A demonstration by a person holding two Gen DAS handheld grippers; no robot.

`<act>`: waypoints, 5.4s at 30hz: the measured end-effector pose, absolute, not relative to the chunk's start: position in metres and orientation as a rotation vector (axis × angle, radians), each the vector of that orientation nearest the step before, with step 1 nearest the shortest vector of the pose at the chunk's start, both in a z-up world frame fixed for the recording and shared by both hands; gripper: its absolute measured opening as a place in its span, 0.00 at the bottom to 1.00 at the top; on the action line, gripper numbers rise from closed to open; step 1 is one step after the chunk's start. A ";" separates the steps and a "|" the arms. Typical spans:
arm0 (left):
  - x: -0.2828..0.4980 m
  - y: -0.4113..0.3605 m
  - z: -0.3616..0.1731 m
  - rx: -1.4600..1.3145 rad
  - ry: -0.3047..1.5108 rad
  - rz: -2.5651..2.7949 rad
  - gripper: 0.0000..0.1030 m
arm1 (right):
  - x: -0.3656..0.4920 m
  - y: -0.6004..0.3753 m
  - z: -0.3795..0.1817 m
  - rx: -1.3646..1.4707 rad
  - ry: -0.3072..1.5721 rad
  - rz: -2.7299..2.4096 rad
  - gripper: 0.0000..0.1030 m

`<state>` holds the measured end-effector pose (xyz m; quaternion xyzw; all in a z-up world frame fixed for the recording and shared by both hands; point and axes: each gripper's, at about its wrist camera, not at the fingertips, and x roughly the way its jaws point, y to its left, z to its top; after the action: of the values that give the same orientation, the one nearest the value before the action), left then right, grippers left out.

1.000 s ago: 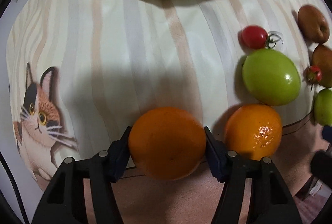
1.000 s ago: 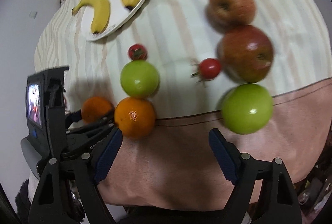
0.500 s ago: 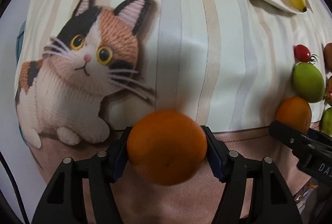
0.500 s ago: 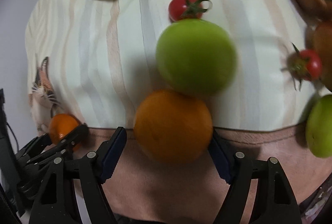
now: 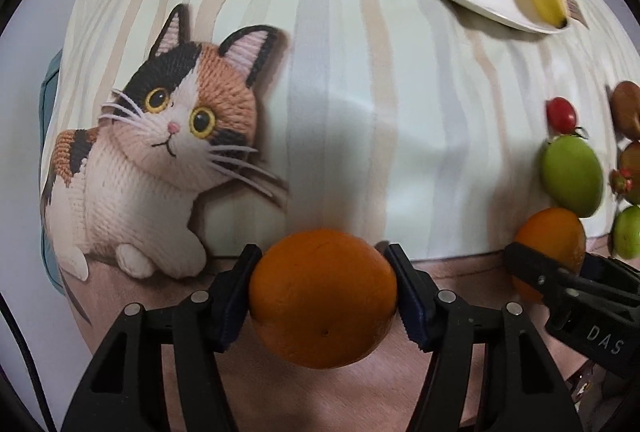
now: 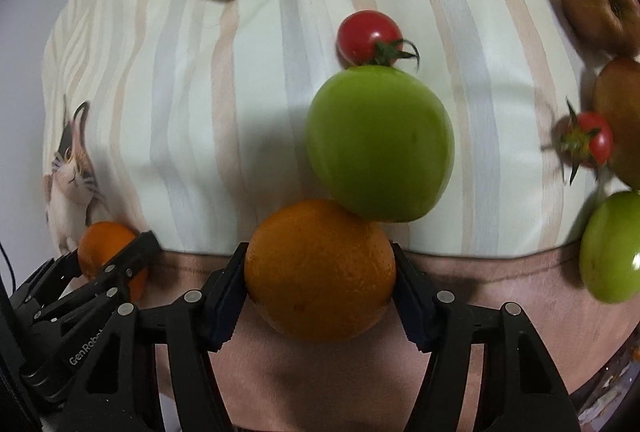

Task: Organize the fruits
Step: 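Carry both oranges onto the white plate beside the bananas and open both tools, then raise both open tools away from the plate, then grasp a green apple with the right tool while the left tool grasps the other green apple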

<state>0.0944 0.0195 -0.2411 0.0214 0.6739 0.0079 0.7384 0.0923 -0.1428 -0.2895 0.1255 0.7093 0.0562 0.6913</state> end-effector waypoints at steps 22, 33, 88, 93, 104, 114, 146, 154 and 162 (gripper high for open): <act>0.210 0.007 -0.126 0.024 1.215 -0.114 0.59 | 0.246 -0.167 -0.146 0.358 1.355 0.270 0.66; 0.302 -0.012 -0.187 0.035 1.239 -0.114 0.59 | 0.402 -0.150 -0.179 0.210 1.444 0.244 0.65; 0.278 0.031 -0.138 -0.039 1.200 -0.021 0.84 | 0.312 -0.185 -0.148 0.066 1.333 0.118 0.90; 0.241 0.020 -0.108 0.000 1.131 -0.023 0.84 | 0.271 -0.186 -0.113 0.043 1.236 0.109 0.90; 0.159 0.005 -0.040 0.006 0.983 -0.053 0.84 | 0.177 -0.191 -0.030 0.023 1.039 0.109 0.93; 0.103 -0.004 -0.005 -0.007 0.917 -0.068 0.84 | 0.113 -0.195 0.010 0.041 0.944 0.117 0.95; 0.120 -0.130 -0.286 -0.021 1.612 -0.129 0.76 | 0.090 -0.334 -0.268 0.428 1.503 -0.022 0.73; 0.112 -0.128 -0.275 0.011 1.521 -0.102 0.51 | 0.084 -0.322 -0.267 0.353 1.459 -0.020 0.64; 0.096 -0.108 -0.255 0.018 1.481 -0.126 0.51 | 0.078 -0.309 -0.242 0.321 1.402 -0.008 0.64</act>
<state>0.0955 -0.1077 -0.2546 0.0083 0.6743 -0.0573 0.7362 0.0784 -0.3087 -0.2421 0.1472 0.6420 -0.0034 0.7524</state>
